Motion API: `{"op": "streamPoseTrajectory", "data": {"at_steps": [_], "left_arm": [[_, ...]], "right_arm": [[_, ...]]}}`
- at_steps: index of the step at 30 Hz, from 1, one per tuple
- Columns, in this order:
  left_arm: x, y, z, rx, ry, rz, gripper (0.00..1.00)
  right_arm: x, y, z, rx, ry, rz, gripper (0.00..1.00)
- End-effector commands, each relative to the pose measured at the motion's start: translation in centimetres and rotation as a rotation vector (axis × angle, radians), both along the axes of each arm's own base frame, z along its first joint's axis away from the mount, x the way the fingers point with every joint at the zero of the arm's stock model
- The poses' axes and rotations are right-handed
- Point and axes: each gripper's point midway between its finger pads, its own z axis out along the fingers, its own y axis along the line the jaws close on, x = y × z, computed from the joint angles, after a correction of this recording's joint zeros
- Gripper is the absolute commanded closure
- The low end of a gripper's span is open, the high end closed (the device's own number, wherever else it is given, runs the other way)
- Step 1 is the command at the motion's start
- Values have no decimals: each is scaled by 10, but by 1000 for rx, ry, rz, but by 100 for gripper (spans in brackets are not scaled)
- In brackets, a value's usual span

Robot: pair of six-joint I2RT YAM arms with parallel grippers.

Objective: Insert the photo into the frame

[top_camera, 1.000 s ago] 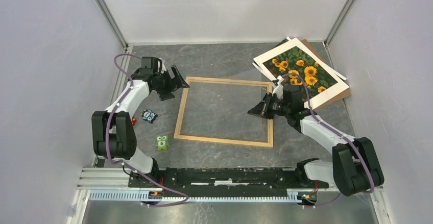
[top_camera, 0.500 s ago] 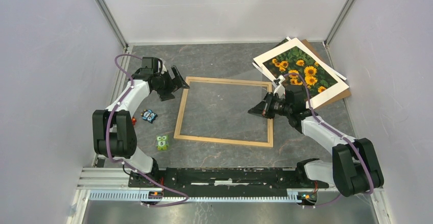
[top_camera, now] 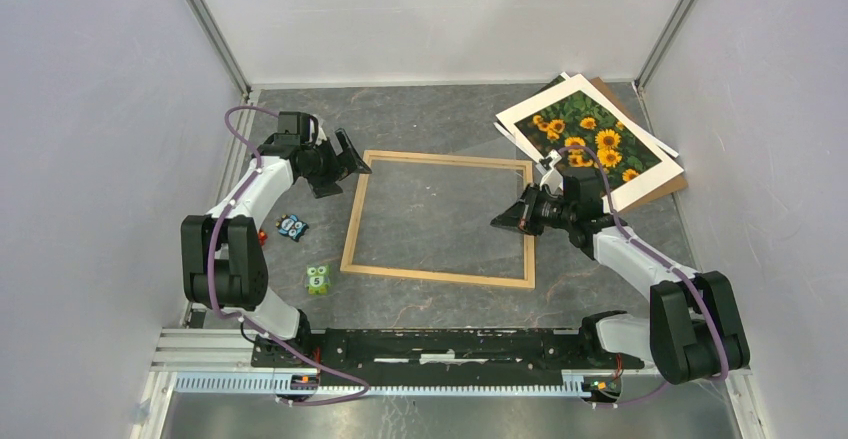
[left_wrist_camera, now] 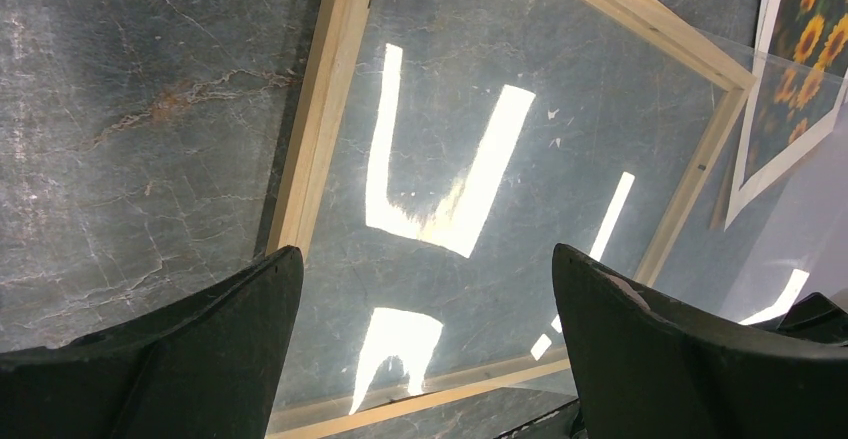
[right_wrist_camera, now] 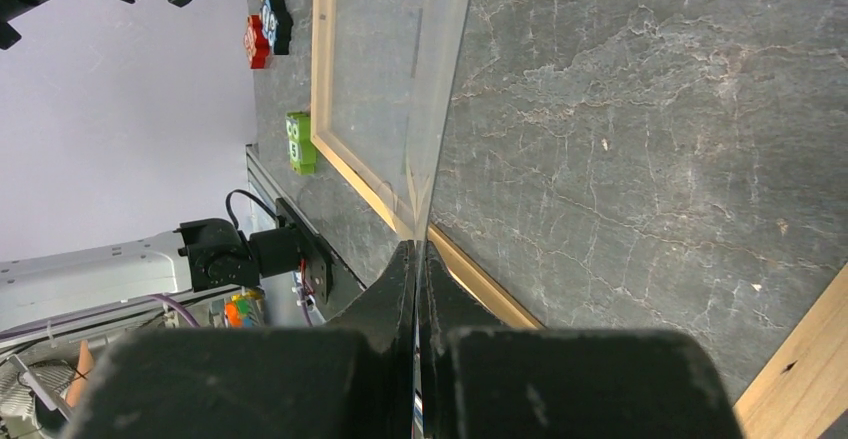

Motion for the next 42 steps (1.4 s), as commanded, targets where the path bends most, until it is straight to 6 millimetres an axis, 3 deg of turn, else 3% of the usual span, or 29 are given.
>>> {"op": "streamPoseTrajectory", "data": {"at_steps": [1,29,42], "left_arm": [[7,-3,3,-14,-30,-10,0],[6,-4,-4,-20,-16,-15,0],[7,-6,-6,-29,-11,-15,0]], "right_arm": [[9,0,18,3,-78,10,100],[11,-9,13,-10,-75,-1,100],[3,-7,8,31,-48,-3,100]]}}
